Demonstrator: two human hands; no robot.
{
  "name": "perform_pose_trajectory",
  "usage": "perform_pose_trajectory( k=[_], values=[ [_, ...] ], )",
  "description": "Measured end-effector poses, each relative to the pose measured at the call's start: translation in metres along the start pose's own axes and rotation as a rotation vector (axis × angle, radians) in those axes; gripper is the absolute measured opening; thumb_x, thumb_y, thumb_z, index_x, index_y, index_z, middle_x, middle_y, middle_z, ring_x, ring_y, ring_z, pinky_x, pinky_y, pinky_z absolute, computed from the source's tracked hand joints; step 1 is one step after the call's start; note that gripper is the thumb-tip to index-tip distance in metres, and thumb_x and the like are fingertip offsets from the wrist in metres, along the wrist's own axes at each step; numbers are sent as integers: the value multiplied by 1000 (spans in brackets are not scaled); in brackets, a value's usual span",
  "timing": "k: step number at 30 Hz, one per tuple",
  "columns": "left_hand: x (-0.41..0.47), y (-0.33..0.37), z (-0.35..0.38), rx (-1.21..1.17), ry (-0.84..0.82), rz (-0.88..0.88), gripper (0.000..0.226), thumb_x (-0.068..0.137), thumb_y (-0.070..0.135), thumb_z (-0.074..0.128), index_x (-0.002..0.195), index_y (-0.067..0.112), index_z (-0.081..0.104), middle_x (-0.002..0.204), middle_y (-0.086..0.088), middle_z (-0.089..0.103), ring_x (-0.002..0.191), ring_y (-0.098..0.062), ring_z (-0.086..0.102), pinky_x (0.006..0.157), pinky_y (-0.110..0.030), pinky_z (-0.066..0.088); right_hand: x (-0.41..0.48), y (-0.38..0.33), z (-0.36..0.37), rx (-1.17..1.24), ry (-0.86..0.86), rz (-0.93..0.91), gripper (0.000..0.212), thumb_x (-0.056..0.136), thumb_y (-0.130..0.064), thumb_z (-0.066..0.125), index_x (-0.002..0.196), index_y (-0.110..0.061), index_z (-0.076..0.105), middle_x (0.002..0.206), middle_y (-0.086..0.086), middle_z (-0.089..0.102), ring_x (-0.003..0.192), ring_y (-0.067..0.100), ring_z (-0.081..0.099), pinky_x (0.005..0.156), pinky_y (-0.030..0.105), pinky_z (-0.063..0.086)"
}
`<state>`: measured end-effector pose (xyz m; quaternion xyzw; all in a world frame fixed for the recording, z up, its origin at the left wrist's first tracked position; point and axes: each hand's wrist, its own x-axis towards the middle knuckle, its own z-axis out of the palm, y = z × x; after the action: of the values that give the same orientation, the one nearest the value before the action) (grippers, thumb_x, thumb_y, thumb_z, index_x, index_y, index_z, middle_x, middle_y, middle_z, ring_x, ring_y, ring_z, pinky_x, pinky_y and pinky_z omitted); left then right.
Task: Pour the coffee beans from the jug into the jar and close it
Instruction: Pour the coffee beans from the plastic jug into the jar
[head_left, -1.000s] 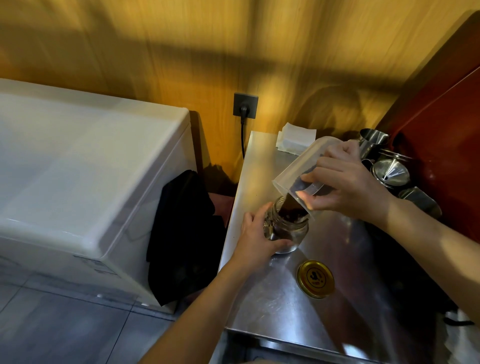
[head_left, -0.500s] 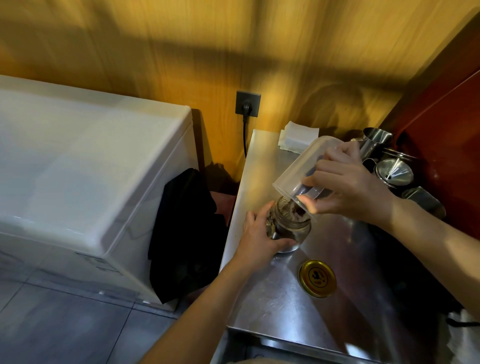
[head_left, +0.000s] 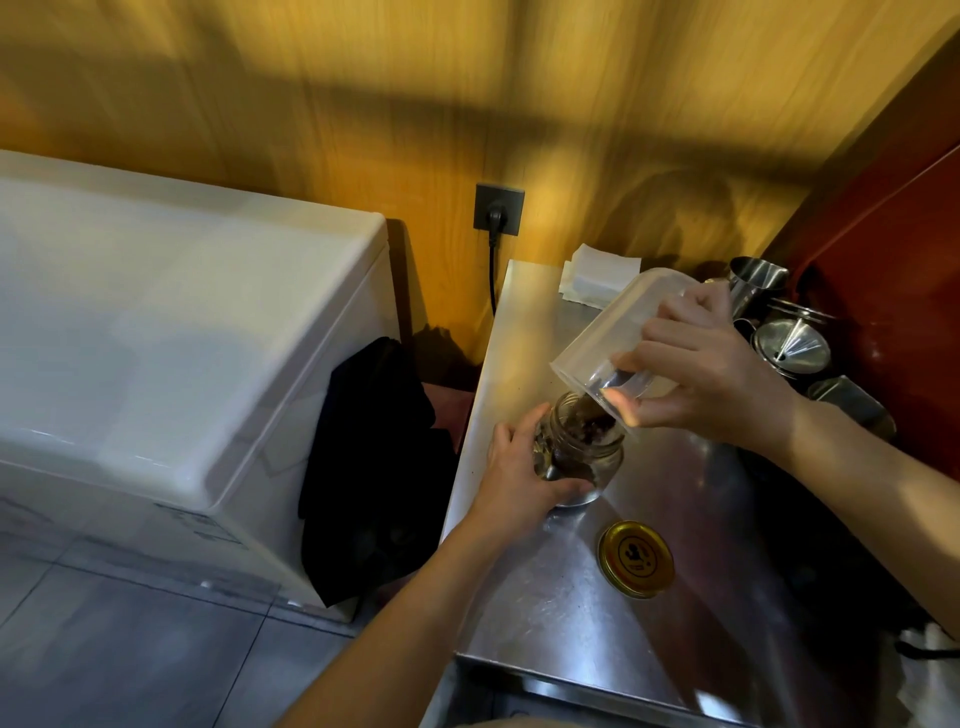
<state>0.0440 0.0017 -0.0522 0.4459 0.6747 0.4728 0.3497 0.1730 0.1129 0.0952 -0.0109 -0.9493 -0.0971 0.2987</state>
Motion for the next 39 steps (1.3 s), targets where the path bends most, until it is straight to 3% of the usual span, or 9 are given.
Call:
perform_pose_trajectory(
  k=[9, 13, 18, 29, 35, 39],
  values=[
    [-1, 1, 0, 0, -3, -4, 89, 63, 35, 80, 132, 46, 26, 113, 6, 32, 115, -15, 36, 94, -28, 31, 1, -3, -6, 11, -30, -26, 25, 75, -27, 67, 67, -4, 64, 59, 6, 57, 72, 18, 37, 73, 32, 21],
    [-1, 0, 1, 3, -1, 1, 88, 63, 34, 80, 132, 46, 26, 113, 5, 32, 115, -16, 37, 94, -28, 31, 2, -5, -8, 19, -33, -74, 27, 78, -28, 64, 65, -4, 63, 58, 8, 57, 67, 25, 47, 73, 36, 26],
    [-1, 0, 2, -6, -1, -6, 89, 63, 33, 81, 132, 46, 26, 114, 7, 32, 114, -15, 37, 93, -26, 32, 2, -7, -9, 43, -42, -68, 30, 80, -29, 60, 66, -3, 63, 60, 9, 57, 71, 21, 38, 74, 36, 26],
    [-1, -3, 6, -15, 22, -19, 90, 60, 35, 83, 128, 51, 26, 113, 9, 33, 116, -16, 39, 94, -26, 33, -5, -7, -11, 53, -16, -79, 25, 77, -26, 68, 66, -4, 62, 58, 6, 51, 69, 18, 35, 72, 35, 26],
    [-2, -2, 6, -32, 25, -23, 90, 58, 35, 83, 128, 50, 27, 114, 9, 33, 118, -18, 39, 97, -28, 33, -9, -8, -9, 33, -11, -87, 21, 75, -22, 71, 68, -4, 64, 60, 8, 55, 70, 19, 37, 75, 36, 27],
    [-3, 1, 4, 0, 20, -29, 91, 60, 34, 83, 131, 47, 27, 117, 6, 32, 121, -20, 37, 104, -36, 34, -11, -10, -9, 70, 36, 13, 28, 76, -27, 67, 65, -1, 64, 56, 7, 54, 69, 18, 37, 72, 36, 27]
  ],
)
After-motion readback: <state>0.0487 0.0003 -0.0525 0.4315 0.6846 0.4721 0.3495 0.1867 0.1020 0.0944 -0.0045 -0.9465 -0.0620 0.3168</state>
